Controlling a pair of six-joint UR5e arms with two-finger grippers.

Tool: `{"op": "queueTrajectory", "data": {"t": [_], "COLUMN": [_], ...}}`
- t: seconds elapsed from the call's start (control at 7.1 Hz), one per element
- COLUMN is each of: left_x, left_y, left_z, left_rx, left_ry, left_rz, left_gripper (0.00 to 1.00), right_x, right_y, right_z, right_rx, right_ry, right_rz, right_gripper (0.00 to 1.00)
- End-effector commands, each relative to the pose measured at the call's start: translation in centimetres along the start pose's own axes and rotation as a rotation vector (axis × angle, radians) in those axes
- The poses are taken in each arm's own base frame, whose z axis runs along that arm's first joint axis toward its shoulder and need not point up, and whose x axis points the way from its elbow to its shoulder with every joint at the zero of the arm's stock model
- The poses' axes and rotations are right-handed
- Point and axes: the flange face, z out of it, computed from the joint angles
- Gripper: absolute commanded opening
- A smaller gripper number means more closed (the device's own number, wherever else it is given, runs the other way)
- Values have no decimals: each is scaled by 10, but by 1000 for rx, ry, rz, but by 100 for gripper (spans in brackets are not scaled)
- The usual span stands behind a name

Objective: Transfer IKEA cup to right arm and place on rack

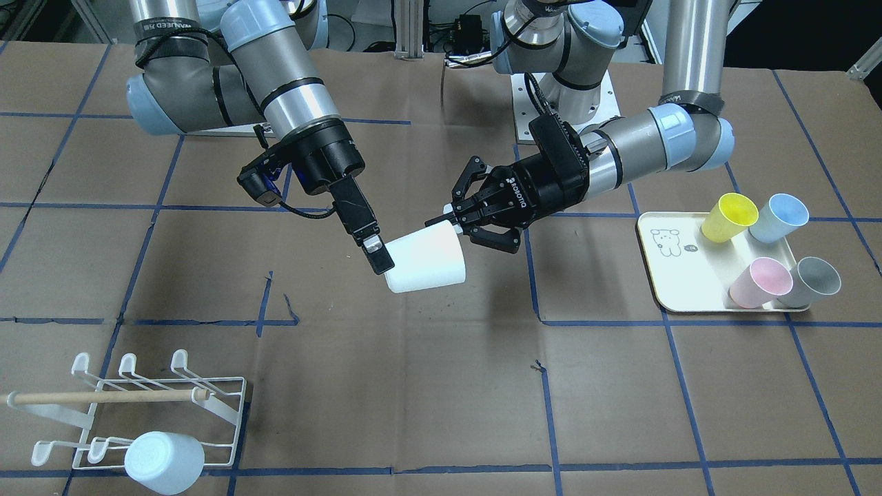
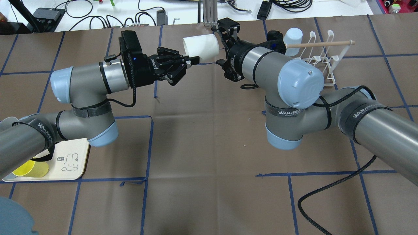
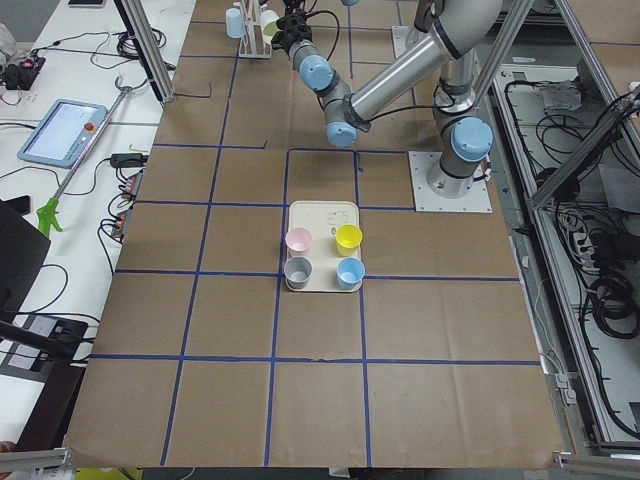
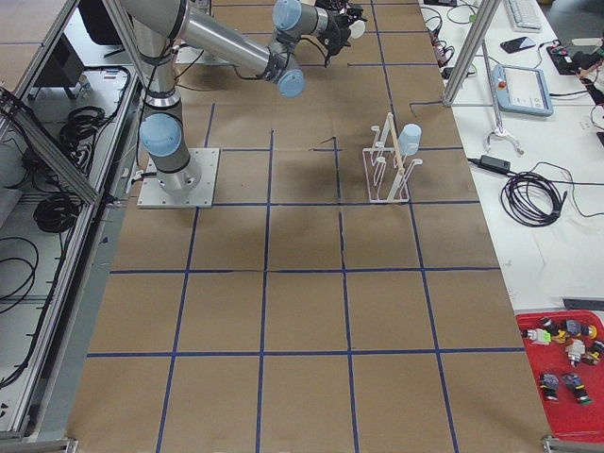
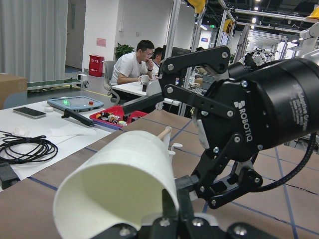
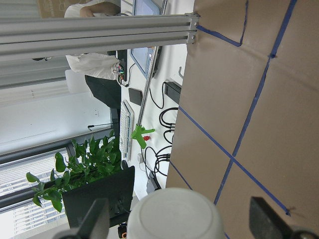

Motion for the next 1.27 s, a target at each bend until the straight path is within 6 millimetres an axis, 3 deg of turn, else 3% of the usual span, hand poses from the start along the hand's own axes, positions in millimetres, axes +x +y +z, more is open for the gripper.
{"op": "queueTrajectory", "data": {"t": [0.0, 1.13], "left_x": [0, 1], "left_y": [0, -2], "left_z": [0, -1], "left_rx": [0, 0], "left_ry": [0, -2], "left_rz": [0, -8], "left_gripper": [0, 1], "right_x": [4, -7], "right_y": [8, 27], "right_z": [5, 24], "right_rx": [-8, -34], "right_ry": [12, -2], "right_rz": [-6, 16], "right_gripper": [99, 97]}}
